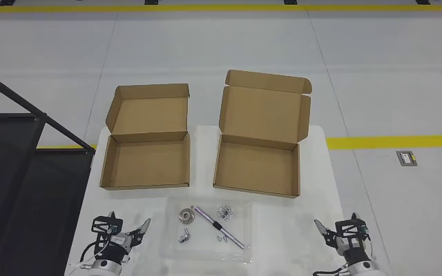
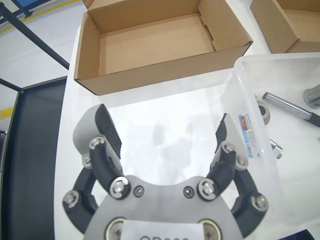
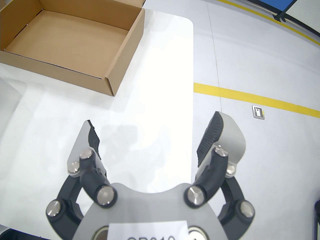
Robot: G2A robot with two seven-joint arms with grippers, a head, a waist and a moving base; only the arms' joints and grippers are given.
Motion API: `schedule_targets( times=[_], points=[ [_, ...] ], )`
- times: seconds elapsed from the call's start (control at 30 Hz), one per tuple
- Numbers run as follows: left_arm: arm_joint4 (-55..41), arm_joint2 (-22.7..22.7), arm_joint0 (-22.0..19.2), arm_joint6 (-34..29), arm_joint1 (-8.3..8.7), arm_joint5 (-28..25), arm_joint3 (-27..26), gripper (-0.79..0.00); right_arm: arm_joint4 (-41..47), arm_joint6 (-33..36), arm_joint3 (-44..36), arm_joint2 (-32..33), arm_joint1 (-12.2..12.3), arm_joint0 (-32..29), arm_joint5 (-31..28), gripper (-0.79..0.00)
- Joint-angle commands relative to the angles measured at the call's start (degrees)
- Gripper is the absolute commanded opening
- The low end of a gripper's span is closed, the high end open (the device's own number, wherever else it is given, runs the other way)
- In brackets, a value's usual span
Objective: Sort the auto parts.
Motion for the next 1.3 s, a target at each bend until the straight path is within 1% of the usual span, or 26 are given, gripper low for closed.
schedule_targets(
  times=[0.0,0.2,0.23,0.37,0.47,0.57,0.67,0.77,0.87,1.27],
  points=[
    [0.00,0.00,0.00,0.00,0.00,0.00,0.00,0.000,0.00,0.00,0.00,0.00,0.00,0.00,0.00,-0.001],
    [-0.22,-0.01,-0.12,0.22,-0.03,0.12,-0.04,0.000,0.19,-0.15,-0.42,-0.03,-0.01,0.12,-0.33,0.000],
    [-0.76,-0.08,-0.15,0.66,-0.09,0.04,-0.08,0.000,0.24,-0.20,-1.08,0.06,0.01,0.28,-1.17,0.000],
    [-4.21,-1.50,0.71,2.74,-0.32,0.45,-1.37,0.000,-4.01,-0.13,-5.88,0.50,0.22,0.30,-2.67,0.000],
    [-7.30,-3.26,1.65,4.01,-0.37,-0.97,-2.60,0.000,-7.64,0.52,-10.64,0.26,0.44,0.15,-5.41,0.000],
    [-9.32,-5.18,2.55,5.82,-0.43,-1.44,-3.69,0.000,-12.24,2.22,-14.76,-1.27,0.72,1.04,-9.95,0.000],
    [-12.54,-6.73,3.58,7.17,-0.63,-1.14,-4.86,0.000,-17.62,4.88,-17.79,-4.50,0.92,3.32,-14.58,0.000],
    [-14.69,-8.22,4.67,7.87,-0.73,-1.64,-5.50,0.000,-21.33,8.55,-19.06,-9.37,0.87,6.77,-18.72,0.000],
    [-14.69,-8.22,4.67,7.87,-0.73,-1.64,-5.50,0.000,-26.60,11.95,-18.76,-15.92,0.46,10.25,-19.39,0.000],
    [-14.69,-8.22,4.67,7.87,-0.73,-1.64,-5.50,0.000,-26.60,11.95,-18.76,-15.92,0.46,10.25,-19.39,0.000]
  ],
)
